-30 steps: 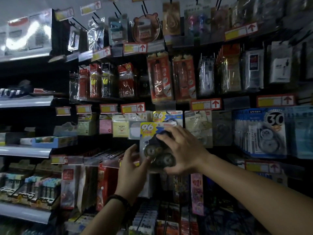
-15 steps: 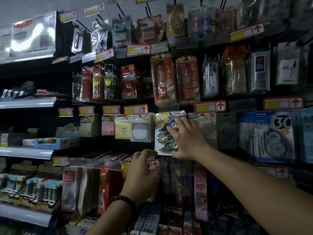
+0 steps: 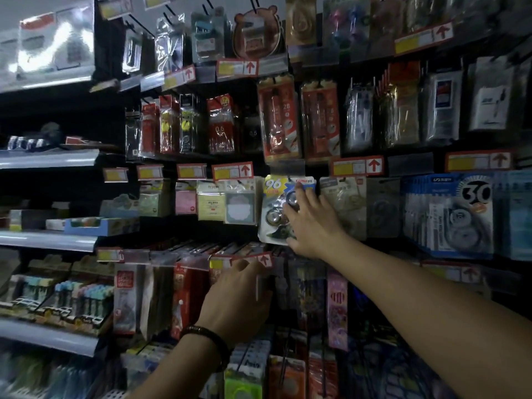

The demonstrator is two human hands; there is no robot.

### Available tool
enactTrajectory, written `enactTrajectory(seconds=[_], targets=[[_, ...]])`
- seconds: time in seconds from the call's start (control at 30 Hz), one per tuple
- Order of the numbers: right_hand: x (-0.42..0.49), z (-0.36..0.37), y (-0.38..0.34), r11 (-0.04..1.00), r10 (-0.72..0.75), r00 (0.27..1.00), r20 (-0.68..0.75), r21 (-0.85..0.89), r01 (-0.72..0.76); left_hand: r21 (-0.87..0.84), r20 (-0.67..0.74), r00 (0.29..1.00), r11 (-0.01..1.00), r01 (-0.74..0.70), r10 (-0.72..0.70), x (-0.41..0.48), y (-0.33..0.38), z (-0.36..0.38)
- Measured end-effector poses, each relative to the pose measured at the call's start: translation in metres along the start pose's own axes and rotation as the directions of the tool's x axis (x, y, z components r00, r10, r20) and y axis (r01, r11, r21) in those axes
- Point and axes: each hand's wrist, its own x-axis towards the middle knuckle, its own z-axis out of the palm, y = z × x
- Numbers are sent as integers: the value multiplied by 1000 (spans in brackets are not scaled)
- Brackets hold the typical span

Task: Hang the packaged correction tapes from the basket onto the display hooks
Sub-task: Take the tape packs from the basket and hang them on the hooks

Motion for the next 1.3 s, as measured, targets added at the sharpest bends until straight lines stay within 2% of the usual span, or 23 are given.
enactTrajectory(seconds=[0.17,0.3,0.37,0.43,0.5,0.57,0.63,0.7,0.77,0.83,0.9,1.0,1.1,1.17,1.23,1.3], targets=[[-62,2,-15,978,-58,996,-71,196,71,2,122,992,1000,15,-15,-59,-17,22],[-145,45,-49,897,-108,988,-110,419,144,52,257,964,997,52,-63,-133,-36,67],[-197,78,-73,846,-133,990,-43,515,136,42,348,932,995,91,-100,-177,-45,97],[-252,107,-99,803,-199,973,119,588,92,16,458,881,992,129,-122,-224,-55,127],[-307,140,-124,776,-299,889,346,631,15,-12,561,815,983,184,-146,-272,-64,154],[-360,182,-148,749,-338,784,521,653,-111,-14,640,751,974,224,-164,-314,-71,180],[-410,223,-168,677,-319,697,642,669,-307,-5,709,679,962,273,-189,-349,-74,206],[-458,257,-189,542,-287,583,760,631,-555,37,769,602,954,296,-217,-379,-75,233],[-503,286,-210,382,-268,461,846,532,-755,62,809,537,942,329,-241,-403,-78,258],[-545,315,-234,264,-266,336,903,403,-876,76,833,483,921,381,-269,-421,-80,280],[-582,341,-258,213,-251,203,946,259,-942,114,857,421,905,409,-298,-432,-81,302],[-628,371,-288,229,-253,26,967,86,-970,142,880,360,894,426,-311,-448,-83,338],[-659,393,-311,237,-306,-73,949,2,-972,166,921,250,882,440,-298,-468,-87,365],[-670,410,-323,227,-327,-102,939,-27,-974,190,949,155,889,417,-275,-476,-90,375],[-674,422,-333,188,-314,-107,943,-49,-981,200,956,119,895,399,-267,-480,-93,381],[-683,436,-344,202,-311,-117,943,-55,-978,207,962,100,914,348,-256,-485,-97,385]])
